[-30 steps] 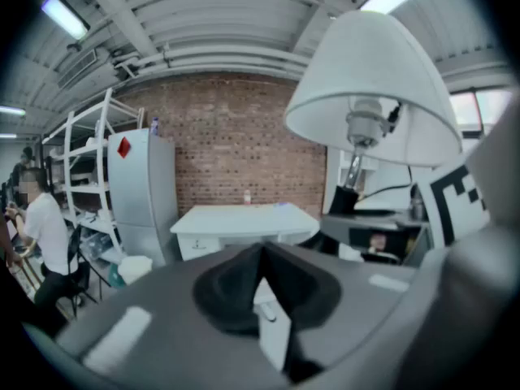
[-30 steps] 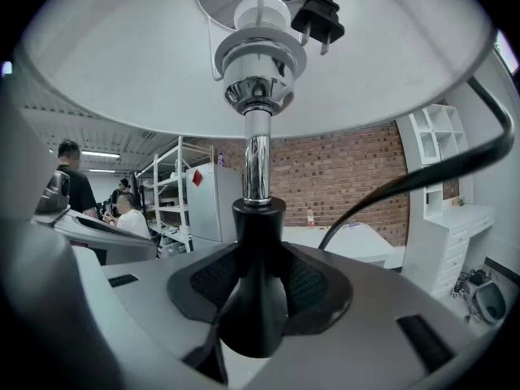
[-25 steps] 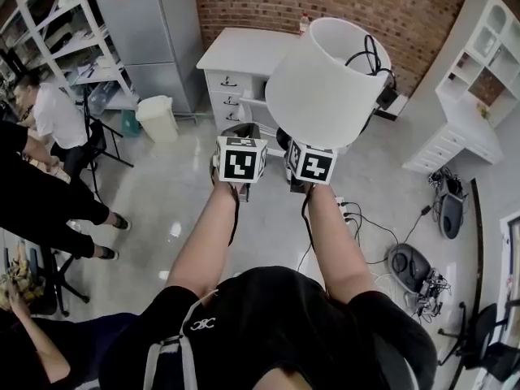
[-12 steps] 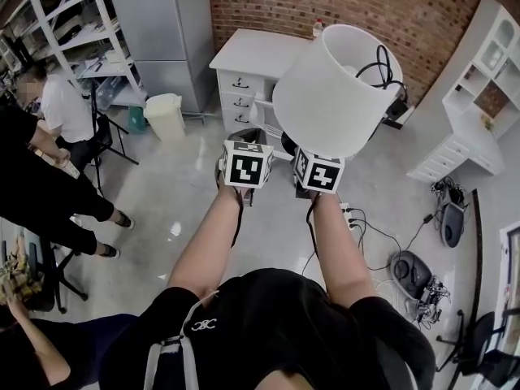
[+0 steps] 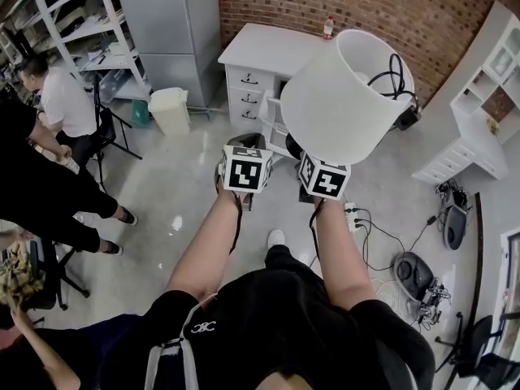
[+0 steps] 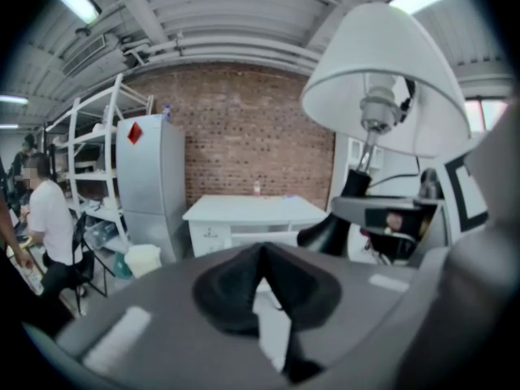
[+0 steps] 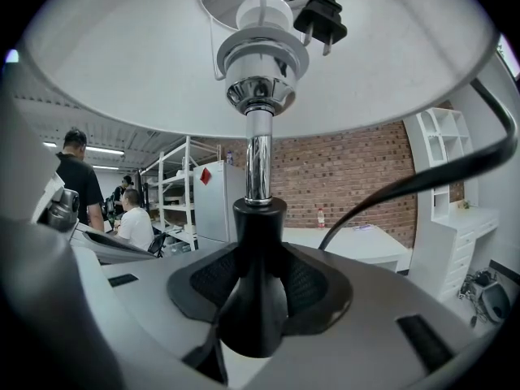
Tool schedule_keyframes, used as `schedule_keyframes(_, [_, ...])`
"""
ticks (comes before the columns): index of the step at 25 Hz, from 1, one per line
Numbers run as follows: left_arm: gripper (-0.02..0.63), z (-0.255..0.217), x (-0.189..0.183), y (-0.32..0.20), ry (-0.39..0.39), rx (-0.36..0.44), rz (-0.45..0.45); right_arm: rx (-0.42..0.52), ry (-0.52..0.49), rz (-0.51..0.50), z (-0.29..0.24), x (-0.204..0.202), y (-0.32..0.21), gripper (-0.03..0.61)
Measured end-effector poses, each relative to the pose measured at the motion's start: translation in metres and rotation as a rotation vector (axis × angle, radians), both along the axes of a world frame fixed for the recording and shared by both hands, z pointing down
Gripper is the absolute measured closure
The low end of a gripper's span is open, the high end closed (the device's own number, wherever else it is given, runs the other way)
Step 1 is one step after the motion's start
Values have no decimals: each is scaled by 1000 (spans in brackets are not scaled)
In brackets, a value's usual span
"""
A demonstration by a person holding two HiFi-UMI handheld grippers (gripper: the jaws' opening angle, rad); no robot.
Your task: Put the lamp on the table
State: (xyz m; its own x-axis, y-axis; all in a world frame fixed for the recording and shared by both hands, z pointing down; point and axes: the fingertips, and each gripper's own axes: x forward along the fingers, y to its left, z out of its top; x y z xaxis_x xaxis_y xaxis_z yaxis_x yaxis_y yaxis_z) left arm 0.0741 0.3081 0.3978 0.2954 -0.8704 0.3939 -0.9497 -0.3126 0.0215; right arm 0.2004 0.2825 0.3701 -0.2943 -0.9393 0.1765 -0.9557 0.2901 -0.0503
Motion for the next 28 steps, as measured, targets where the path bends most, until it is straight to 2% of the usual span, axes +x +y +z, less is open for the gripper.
schedule_keyframes(6, [614, 11, -24, -37, -1, -19, -31, 7, 2, -27, 3, -18, -39, 431])
schedule_keyframes(16, [614, -11, -50, -142, -30, 14, -70, 32, -6, -81, -19, -43, -147, 431])
schedule_keyframes(23, [615, -20, -45, -222, -44, 20, -88, 59, -18, -124, -39, -44, -224, 431])
schedule_keyframes(28, [615, -13, -41, -264, -33, -1, -105, 44, -32, -140, -35, -38, -273, 431])
